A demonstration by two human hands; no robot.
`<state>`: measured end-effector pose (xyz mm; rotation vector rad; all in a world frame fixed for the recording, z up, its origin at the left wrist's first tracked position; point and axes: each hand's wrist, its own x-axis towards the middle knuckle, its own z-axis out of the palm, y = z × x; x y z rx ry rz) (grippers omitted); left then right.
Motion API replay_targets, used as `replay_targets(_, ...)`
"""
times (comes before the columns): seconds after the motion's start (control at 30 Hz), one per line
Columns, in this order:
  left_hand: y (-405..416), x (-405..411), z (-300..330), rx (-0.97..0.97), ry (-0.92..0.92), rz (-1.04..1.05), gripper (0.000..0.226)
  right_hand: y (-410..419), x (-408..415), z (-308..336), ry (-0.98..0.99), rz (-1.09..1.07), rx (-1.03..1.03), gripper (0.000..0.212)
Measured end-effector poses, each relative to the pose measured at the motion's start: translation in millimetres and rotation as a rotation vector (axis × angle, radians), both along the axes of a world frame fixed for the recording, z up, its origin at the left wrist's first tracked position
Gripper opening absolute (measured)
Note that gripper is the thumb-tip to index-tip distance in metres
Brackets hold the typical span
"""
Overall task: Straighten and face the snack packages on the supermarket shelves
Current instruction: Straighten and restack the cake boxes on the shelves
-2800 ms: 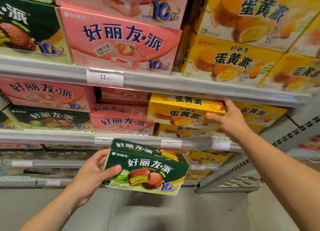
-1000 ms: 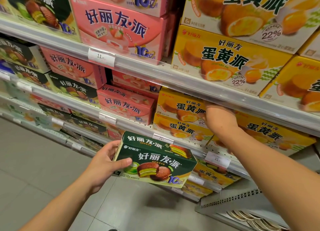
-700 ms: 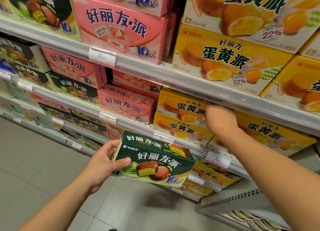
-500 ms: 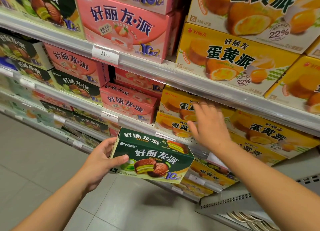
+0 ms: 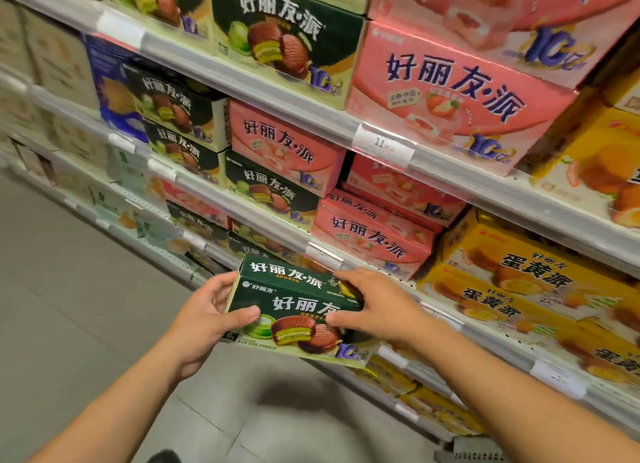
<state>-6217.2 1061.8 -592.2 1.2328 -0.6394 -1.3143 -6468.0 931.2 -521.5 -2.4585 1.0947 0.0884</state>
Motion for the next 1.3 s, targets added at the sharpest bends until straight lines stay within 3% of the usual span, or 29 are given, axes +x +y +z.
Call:
replay_targets(0.17, -7.9, 97.8, 5.7, -0.007, -0.004, -0.079, 0.069, 8.7, 85.7, 5.0, -0.107, -0.135, 0.046, 0.081)
replay_targets(0.27, -17.6, 138.2, 17.1, -0.005, -0.115, -0.195, 0.071, 12.9, 118.9, 8.7, -0.148, -0.207, 0.047, 0.081)
replay_targets(0.5, -65.4, 179.5, 36.9, -0.021, -0.324, -0.339, 0.070, 1.0, 154.8, 12.0, -0.191, -0.285, 0.002, 0.073)
replay_targets(0.6, -86.8, 186.5, 30.2, 0.006, -0.303, -0.330, 0.064, -13.4, 164.6, 11.1, -0.149, -0.290, -0.022, 0.074)
replay_targets(0.73, -109.1, 206.8, 21.9, 0.036, -0.293, -0.266, 0.061, -36.6, 180.5, 14.8, -0.099, -0.198, -0.130, 0.078)
replay_targets(0.83, -121.0, 223.5, 18.6, 0.044, -0.280, -0.233, 0.061, -58.6, 188.3, 30.4, -0.156, -0.256, -0.344, 0.077)
replay_targets(0.97, -130.5, 243.0, 18.0, 0.047, -0.259, -0.279, 0.062, -87.0, 204.7, 46.7, 0.084, -0.322, -0.625, 0.068)
replay_targets(1.1, -134.5, 263.0, 19.5, 0.048, -0.260, -0.333, 0.059, -114.2, 217.2, 60.6, 0.252, -0.577, -0.606, 0.031)
replay_targets(1.3, -128.4, 282.5, 10.5, 0.050, -0.274, -0.401, 0.061, -129.8, 210.1, 59.3, 0.333, -0.663, -0.493, 0.047)
